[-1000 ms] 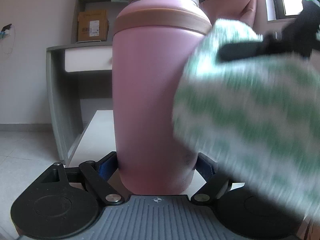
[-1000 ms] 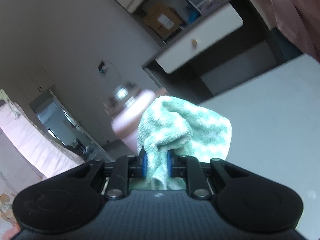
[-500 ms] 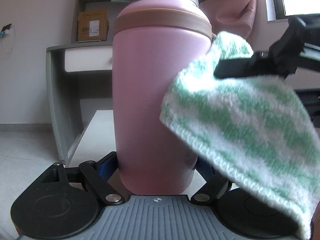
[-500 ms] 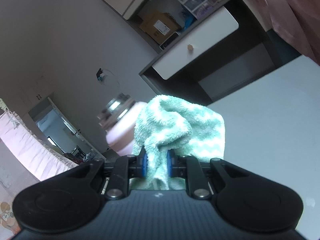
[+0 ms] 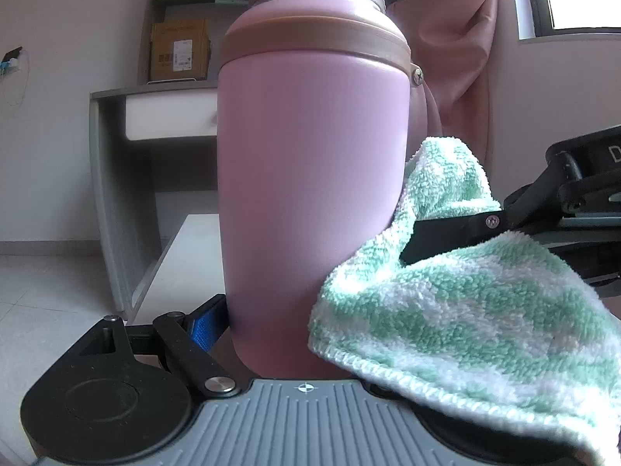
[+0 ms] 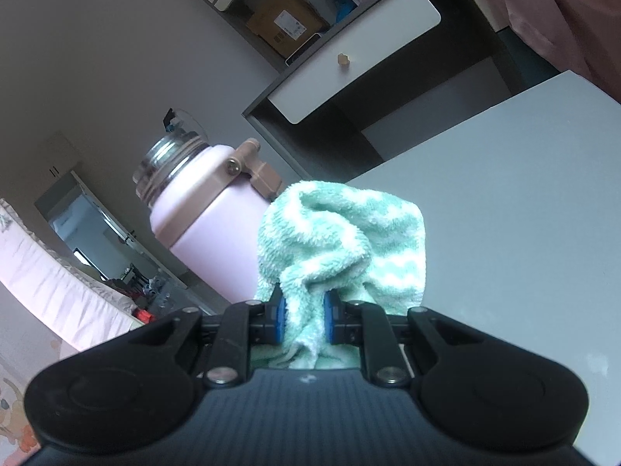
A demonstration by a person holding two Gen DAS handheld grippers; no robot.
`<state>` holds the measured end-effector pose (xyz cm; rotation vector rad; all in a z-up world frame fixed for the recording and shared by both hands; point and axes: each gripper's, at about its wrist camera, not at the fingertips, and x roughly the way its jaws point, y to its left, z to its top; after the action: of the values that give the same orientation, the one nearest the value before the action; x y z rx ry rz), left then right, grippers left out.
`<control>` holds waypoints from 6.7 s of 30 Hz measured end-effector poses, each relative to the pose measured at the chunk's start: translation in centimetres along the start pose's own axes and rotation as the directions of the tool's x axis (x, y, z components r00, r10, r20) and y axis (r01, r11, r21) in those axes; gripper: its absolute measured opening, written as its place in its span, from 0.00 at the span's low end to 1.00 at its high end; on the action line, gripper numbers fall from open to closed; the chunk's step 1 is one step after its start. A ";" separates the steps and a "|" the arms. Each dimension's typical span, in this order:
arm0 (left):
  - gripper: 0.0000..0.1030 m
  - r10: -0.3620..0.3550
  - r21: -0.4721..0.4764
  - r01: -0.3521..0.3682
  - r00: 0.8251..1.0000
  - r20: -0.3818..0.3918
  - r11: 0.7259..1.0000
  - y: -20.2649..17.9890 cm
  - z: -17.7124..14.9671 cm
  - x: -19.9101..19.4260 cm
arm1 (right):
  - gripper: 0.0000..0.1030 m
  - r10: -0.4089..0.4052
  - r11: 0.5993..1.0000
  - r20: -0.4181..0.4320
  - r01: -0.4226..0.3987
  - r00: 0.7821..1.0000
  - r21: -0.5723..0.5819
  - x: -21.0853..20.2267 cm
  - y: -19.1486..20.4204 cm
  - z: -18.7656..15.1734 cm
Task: Clean container
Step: 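Rub the towel up and down the bottle body with the right gripper, then wipe the bottle below its band with the towel in the right gripper, then keep rubbing the towel along the bottle side near the strap, right gripper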
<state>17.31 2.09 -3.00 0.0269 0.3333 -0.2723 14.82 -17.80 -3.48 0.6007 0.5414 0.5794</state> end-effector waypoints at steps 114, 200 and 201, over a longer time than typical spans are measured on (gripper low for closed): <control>0.81 -0.004 -0.005 0.004 1.000 0.001 1.000 0.1 0.3 0.6 | 0.17 0.049 0.997 0.096 -0.044 0.994 -0.056 -1.4 1.2 3.2; 0.80 -0.004 0.004 0.004 1.000 -0.001 1.000 0.0 -0.5 -0.2 | 0.17 -0.105 0.992 0.039 0.107 0.994 -0.061 0.3 -0.6 0.4; 0.80 -0.004 0.003 0.004 1.000 -0.001 1.000 0.0 -0.5 -0.2 | 0.17 -0.102 0.993 0.049 0.104 0.994 -0.054 0.1 -0.7 0.4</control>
<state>16.93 2.18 -3.43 0.0297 0.3337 -0.2768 15.36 -18.36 -3.65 0.5287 0.5081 0.4805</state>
